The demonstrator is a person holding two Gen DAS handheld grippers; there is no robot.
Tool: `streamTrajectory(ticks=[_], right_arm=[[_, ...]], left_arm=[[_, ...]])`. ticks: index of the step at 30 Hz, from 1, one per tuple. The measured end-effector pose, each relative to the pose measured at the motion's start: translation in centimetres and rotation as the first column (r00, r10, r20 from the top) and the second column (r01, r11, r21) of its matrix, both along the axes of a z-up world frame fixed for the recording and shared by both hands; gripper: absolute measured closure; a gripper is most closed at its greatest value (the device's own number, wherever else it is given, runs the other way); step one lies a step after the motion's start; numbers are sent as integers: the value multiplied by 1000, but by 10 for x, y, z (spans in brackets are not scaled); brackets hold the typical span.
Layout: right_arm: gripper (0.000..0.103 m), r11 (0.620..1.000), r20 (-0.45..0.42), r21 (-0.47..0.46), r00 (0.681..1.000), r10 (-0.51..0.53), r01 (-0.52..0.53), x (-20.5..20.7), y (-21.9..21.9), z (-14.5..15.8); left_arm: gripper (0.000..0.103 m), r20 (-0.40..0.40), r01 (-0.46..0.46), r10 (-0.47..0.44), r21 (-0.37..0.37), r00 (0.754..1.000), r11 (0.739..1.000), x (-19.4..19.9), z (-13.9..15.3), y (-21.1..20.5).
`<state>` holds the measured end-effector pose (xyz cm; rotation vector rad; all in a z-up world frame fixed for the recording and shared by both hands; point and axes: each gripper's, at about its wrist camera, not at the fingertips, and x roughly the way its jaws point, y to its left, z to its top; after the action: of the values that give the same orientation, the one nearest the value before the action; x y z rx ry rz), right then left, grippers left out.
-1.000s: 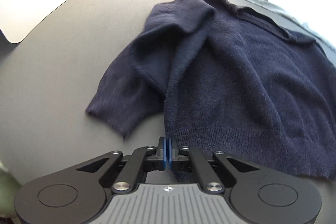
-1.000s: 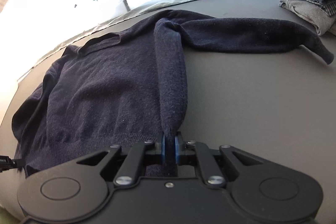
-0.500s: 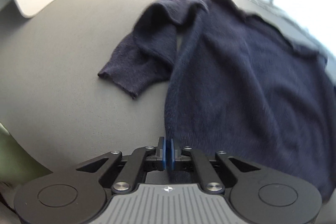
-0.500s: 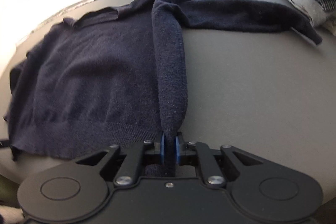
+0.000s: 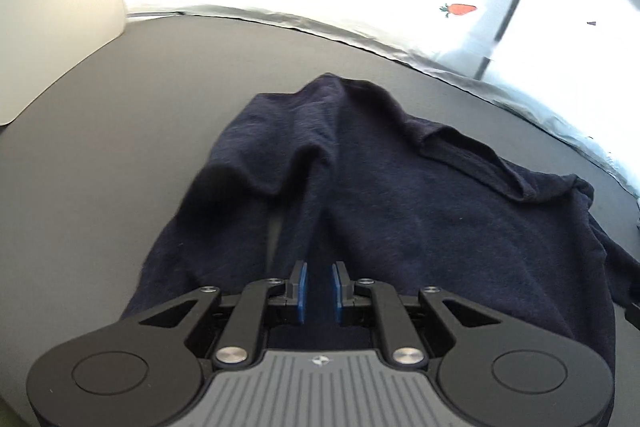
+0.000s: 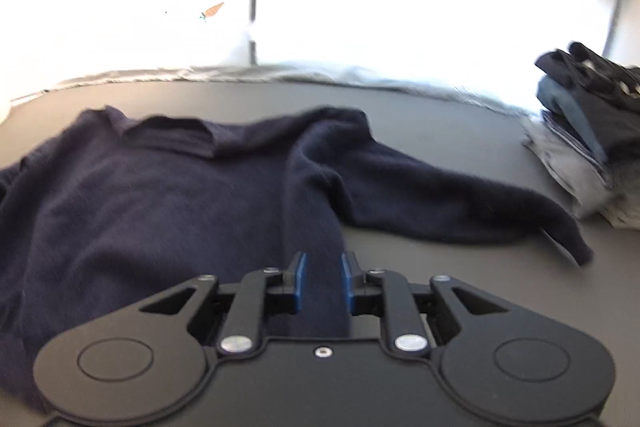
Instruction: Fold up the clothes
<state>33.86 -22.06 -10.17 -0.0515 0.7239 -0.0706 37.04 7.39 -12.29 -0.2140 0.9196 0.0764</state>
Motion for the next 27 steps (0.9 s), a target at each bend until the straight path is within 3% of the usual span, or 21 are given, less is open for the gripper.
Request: streamTrajectory(ticks=[5, 10, 12, 16, 21, 24, 26, 27], right_arm=[[85, 997, -16, 37, 997, 69, -68, 57, 19, -9], [85, 994, -102, 21, 989, 108, -107, 116, 38, -49], [85, 993, -136, 16, 984, 117, -116, 136, 44, -64], [85, 987, -87, -33, 984, 157, -160, 168, 58, -71], [84, 991, -44, 28, 990, 135, -134, 226, 55, -75], [75, 993, -25, 69, 995, 100, -98, 269, 50, -77], [63, 993, -13, 89, 997, 78, -77, 295, 48, -79], [60, 993, -6, 99, 998, 69, -68, 307, 47, -80]], left_arm=[[88, -27, 90, -91, -13, 996, 996, 54, -19, -10], [88, -83, 164, -165, -13, 983, 986, 117, -53, -17], [88, -83, 205, -202, 30, 976, 978, 137, -62, -27], [88, -61, 280, -275, 102, 959, 954, 174, -75, -42], [88, 1, 286, -288, 112, 958, 952, 224, -82, -47], [87, 33, 264, -268, 92, 963, 960, 257, -87, -46], [87, 51, 254, -259, 85, 964, 963, 274, -90, -45], [81, 60, 251, -256, 85, 965, 964, 283, -91, -45]])
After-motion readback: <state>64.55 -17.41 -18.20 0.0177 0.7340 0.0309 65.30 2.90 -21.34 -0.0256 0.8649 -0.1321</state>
